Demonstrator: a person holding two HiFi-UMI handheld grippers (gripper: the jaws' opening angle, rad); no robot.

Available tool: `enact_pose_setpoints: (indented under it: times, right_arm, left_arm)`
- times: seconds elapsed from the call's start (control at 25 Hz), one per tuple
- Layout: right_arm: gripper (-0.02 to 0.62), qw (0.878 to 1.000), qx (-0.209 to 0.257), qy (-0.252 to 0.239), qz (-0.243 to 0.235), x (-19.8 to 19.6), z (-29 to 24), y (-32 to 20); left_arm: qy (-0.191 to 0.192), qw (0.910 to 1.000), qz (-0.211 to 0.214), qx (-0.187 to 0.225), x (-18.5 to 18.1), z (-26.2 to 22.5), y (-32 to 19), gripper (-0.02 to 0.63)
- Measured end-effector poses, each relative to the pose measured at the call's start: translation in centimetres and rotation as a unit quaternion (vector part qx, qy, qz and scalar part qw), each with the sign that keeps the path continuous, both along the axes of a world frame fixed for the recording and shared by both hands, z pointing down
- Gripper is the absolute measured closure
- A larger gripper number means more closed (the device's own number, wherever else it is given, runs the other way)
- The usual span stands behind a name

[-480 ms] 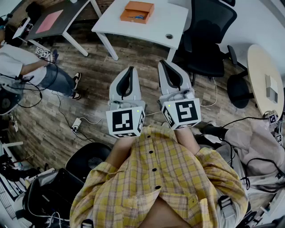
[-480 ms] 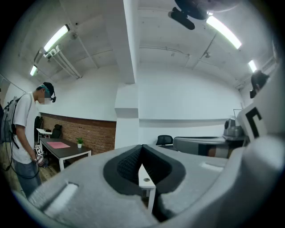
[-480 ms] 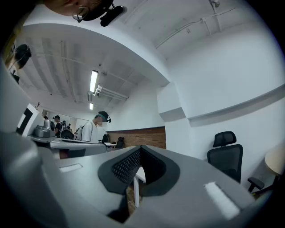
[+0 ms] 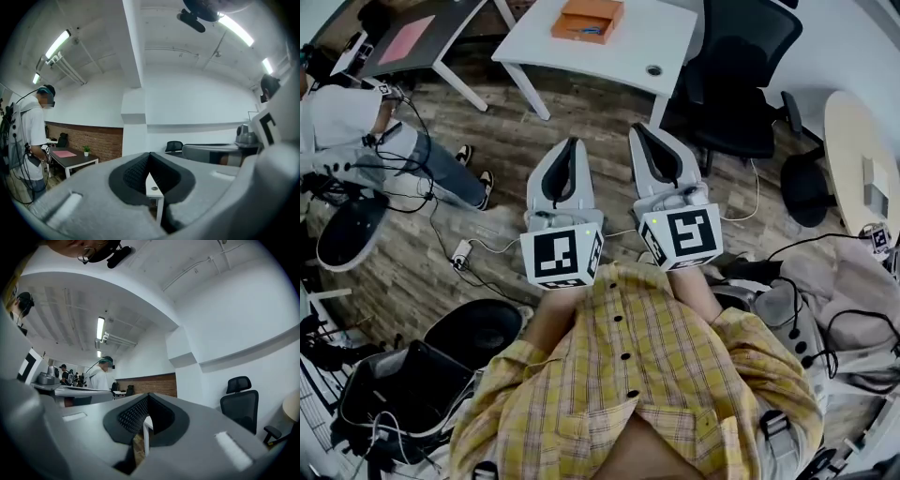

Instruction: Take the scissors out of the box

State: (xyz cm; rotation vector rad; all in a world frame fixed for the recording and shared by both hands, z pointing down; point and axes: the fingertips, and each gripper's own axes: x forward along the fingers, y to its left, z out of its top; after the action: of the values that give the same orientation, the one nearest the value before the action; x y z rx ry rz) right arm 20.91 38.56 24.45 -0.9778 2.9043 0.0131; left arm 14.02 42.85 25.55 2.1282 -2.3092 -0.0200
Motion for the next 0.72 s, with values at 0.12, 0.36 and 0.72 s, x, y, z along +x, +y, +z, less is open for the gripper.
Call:
enact_pose_setpoints:
  times: [0.12, 0.36, 0.72]
  right_arm:
    - [0.592, 1.0, 0.003, 0.005, -0.019, 0.7, 0.1, 0.0]
    - [0.592, 1.0, 0.003, -0.003, -0.03, 4.8, 0.6, -1.4]
    - [0.592, 0.999, 0.015, 0.01, -0.047, 5.2, 1.8, -2.3]
  left_arm:
    - [-0.003, 0.9999, -0.012, 0.0, 1.1, 0.1, 0.0, 0.604]
    - [-0.014, 0.9993, -0.035, -0.006, 5.1, 0.9, -0.8, 0.604]
    - [-0.013, 0.9954, -0.088, -0.035, 5.0, 2.8, -0.7, 0.603]
